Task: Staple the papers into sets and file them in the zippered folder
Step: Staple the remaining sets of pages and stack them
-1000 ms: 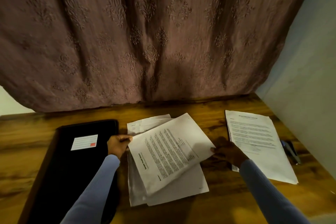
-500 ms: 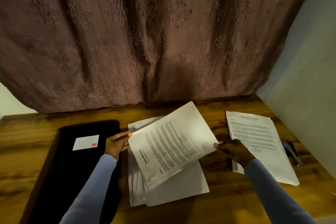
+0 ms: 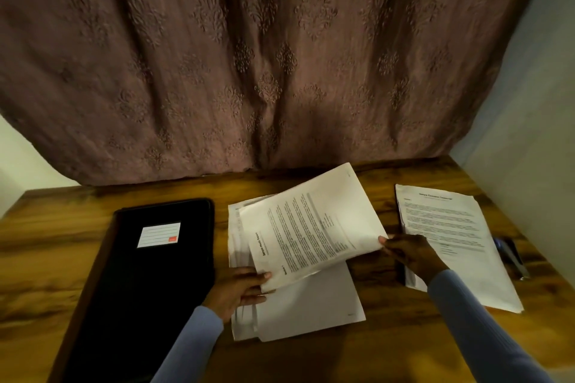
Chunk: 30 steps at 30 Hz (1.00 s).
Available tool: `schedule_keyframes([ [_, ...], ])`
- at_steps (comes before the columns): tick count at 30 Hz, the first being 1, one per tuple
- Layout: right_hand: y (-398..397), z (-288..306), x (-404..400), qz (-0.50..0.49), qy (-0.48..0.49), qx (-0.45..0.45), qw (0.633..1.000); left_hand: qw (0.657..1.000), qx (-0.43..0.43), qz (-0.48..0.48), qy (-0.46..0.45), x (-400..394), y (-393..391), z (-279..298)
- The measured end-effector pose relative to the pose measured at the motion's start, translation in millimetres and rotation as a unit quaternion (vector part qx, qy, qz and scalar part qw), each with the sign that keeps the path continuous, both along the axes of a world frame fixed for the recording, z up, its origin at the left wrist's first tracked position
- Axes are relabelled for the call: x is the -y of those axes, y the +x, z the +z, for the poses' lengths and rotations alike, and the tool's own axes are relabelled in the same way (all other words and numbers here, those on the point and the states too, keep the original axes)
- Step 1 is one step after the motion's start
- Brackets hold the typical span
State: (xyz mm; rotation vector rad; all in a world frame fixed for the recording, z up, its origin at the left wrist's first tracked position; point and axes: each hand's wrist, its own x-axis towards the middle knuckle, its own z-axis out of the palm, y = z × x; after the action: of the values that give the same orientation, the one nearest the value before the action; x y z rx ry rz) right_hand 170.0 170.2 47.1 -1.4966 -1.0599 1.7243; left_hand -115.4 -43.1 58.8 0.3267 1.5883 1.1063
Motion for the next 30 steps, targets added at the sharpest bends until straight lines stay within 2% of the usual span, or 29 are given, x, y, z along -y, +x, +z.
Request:
schedule_keyframes([
  [7, -1.6, -2.2, -1.8, -0.027, -0.012, -0.028, 0.999, 0.999, -0.036, 0.012, 0.005, 0.9, 2.3, -3.1],
  [11, 1.6, -5.7, -2.1, -0.013, -0.012, -0.010, 1.000, 0.998, -0.053, 0.024, 0.016, -2.4, 5.0, -0.6],
  [23, 2.0, -7.2, 12.5, -0.078, 0.083, -0.035, 0.993, 0.997, -0.040, 0.061, 0.011, -10.4, 13.9, -3.5],
  [27, 3.9, -2.0, 16.0, -0.080, 0.104, -0.016, 0.991, 0.996, -0.038, 0.073, 0.045, -10.6, 24.6, -2.2],
  [30, 16.2, -8.5, 18.1, -0.100, 0.163, 0.046, 0.980, 0.994, -0.037, 0.068, 0.075, -14.9, 38.5, 0.6],
])
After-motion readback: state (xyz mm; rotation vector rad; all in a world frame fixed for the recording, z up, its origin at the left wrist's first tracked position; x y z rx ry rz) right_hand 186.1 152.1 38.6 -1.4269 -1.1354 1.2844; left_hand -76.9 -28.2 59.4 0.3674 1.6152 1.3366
